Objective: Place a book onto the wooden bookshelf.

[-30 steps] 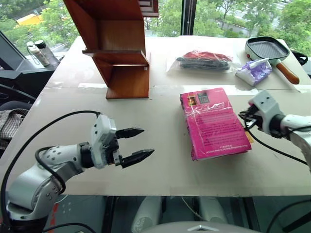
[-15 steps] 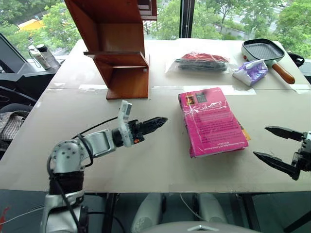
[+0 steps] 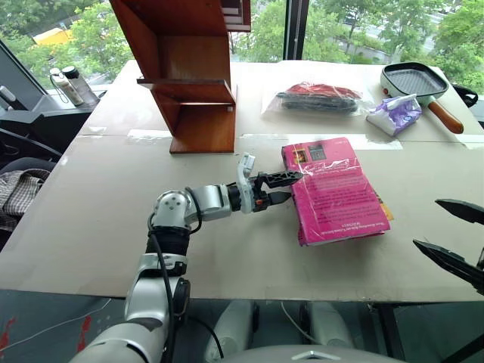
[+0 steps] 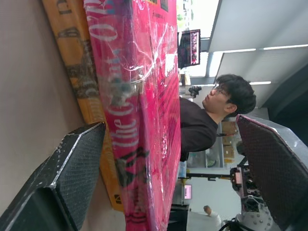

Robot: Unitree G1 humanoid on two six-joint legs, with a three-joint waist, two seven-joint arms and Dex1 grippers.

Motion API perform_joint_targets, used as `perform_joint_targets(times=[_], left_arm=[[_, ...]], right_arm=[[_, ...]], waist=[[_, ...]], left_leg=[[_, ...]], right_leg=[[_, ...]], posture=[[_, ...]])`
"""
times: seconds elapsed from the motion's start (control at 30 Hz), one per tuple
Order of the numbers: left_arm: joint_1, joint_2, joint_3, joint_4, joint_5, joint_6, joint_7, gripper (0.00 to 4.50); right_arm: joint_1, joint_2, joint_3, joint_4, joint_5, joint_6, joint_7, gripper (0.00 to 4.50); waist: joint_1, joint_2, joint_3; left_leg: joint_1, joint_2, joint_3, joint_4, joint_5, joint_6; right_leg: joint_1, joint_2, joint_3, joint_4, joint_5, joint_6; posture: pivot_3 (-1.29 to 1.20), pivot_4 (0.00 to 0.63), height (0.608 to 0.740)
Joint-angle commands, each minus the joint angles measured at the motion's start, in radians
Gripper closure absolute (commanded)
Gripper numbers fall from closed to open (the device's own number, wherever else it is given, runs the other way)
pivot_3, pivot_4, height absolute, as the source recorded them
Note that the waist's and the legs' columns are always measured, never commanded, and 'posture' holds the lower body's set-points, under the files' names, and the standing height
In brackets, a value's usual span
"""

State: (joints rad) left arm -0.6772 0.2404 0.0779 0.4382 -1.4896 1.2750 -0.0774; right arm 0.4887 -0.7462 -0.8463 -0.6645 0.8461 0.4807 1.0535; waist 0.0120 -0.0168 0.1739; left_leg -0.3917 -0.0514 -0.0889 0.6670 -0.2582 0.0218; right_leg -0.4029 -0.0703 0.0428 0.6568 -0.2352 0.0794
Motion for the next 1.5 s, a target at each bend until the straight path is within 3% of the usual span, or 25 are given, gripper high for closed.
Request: perform_joint_targets(times=[0.03,0.1,0.13,0.2,0.47,0.5,0.63,0.77,1.0,1.3,1.4,1.5], left_arm=[[-0.032,-0.027,-0.017,0.027,0.103,0.009,-0.103,0.0],[-0.037,-0.047,-0.032,0.036,0.169,-0.002,-0.156,0.0],[-0.039,-0.057,-0.032,0.042,0.198,-0.007,-0.177,0.4],[-0.047,-0.067,-0.025,0.059,0.242,-0.011,-0.212,0.76],[-0.059,-0.08,0.016,0.071,0.365,-0.007,-0.354,4.21],[-0.053,-0.073,0.03,0.051,0.367,-0.006,-0.367,4.33],[-0.019,-0.011,0.075,-0.08,0.359,0.007,-0.42,4.36],[0.001,0.17,0.04,-0.336,0.435,-0.067,-0.534,4.37],[-0.147,0.388,-0.164,-0.506,0.835,-0.52,-0.789,4.37],[-0.487,0.548,-0.293,-0.333,1.447,-1.324,-0.835,4.37],[-0.609,0.594,-0.292,-0.241,1.561,-1.417,-0.822,4.37],[-0.665,0.65,-0.309,-0.223,1.636,-1.344,-0.89,4.37]], right_arm=[[0.021,0.008,-0.047,-0.038,-0.002,-0.033,-0.013,0.04],[0.045,0.016,-0.054,-0.052,-0.002,-0.039,-0.016,0.04],[0.056,0.02,-0.058,-0.058,0.0,-0.043,-0.016,0.0],[0.069,0.023,-0.062,-0.069,0.004,-0.047,-0.022,0.0],[0.086,0.03,-0.031,-0.089,-0.02,-0.063,-0.047,0.0],[0.084,0.03,-0.022,-0.092,-0.023,-0.065,-0.053,0.0],[0.07,0.025,0.011,-0.103,-0.026,-0.07,-0.072,0.0],[-0.018,0.012,0.091,-0.083,-0.045,-0.085,-0.11,0.0],[-0.272,0.001,0.273,-0.008,-0.08,-0.088,-0.189,0.0],[-0.643,0.029,0.402,0.228,-0.055,-0.116,-0.19,0.0],[-0.76,0.031,0.405,0.326,-0.05,-0.139,-0.177,0.0],[-0.807,0.029,0.425,0.376,-0.079,-0.161,-0.153,0.0]], waist=[[-0.001,0.0,0.0],[0.001,0.0,0.0],[0.001,0.0,0.0],[0.002,0.0,0.0],[0.002,0.0,0.0],[0.001,0.0,0.0],[-0.006,-0.001,0.001],[-0.013,-0.001,0.001],[0.008,-0.001,0.001],[-0.005,-0.002,0.003],[-0.005,-0.002,0.003],[-0.009,-0.002,0.003]], left_leg=[[0.0,0.0,0.0,0.0,0.0,0.0],[0.0,0.0,0.0,0.0,0.0,0.0],[-0.001,0.0,-0.001,0.0,0.0,0.0],[-0.001,0.0,-0.001,0.0,0.0,0.0],[-0.002,0.001,-0.002,0.0,0.0,0.0],[-0.002,0.001,-0.002,0.0,0.0,0.0],[-0.002,0.002,-0.001,-0.001,0.0,0.0],[-0.004,0.003,-0.001,-0.001,0.002,-0.004],[-0.007,0.001,-0.001,0.0,0.003,-0.005],[-0.008,0.002,0.0,-0.007,0.003,-0.005],[-0.009,0.001,0.001,-0.012,0.003,-0.004],[-0.009,0.001,0.001,-0.014,0.003,-0.004]], right_leg=[[0.0,0.0,0.0,0.0,0.0,0.0],[0.0,0.0,0.0,0.0,0.0,0.0],[0.0,0.0,-0.001,0.0,0.0,0.0],[0.0,0.0,-0.001,-0.001,0.0,0.0],[0.0,0.0,-0.001,-0.002,0.0,0.0],[0.0,0.0,-0.001,-0.002,0.0,0.0],[-0.002,0.0,-0.001,-0.002,0.0,0.0],[-0.005,0.0,0.0,0.0,0.0,0.0],[-0.005,-0.001,-0.001,-0.004,0.0,0.0],[-0.006,0.0,-0.001,-0.011,0.0,0.0],[-0.008,0.0,0.0,-0.013,0.0,0.0],[-0.009,0.0,-0.001,-0.015,0.0,0.001]], posture=[[0.0,0.15,0.74],[0.0,0.15,0.74],[0.0,0.15,0.74],[0.0,0.15,0.74],[0.0,0.15,0.74],[0.0,0.15,0.74],[0.0,0.15,0.74],[0.0,0.15,0.74],[0.0,0.15,0.74],[0.0,0.15,0.74],[0.0,0.15,0.74],[0.0,0.15,0.74]])
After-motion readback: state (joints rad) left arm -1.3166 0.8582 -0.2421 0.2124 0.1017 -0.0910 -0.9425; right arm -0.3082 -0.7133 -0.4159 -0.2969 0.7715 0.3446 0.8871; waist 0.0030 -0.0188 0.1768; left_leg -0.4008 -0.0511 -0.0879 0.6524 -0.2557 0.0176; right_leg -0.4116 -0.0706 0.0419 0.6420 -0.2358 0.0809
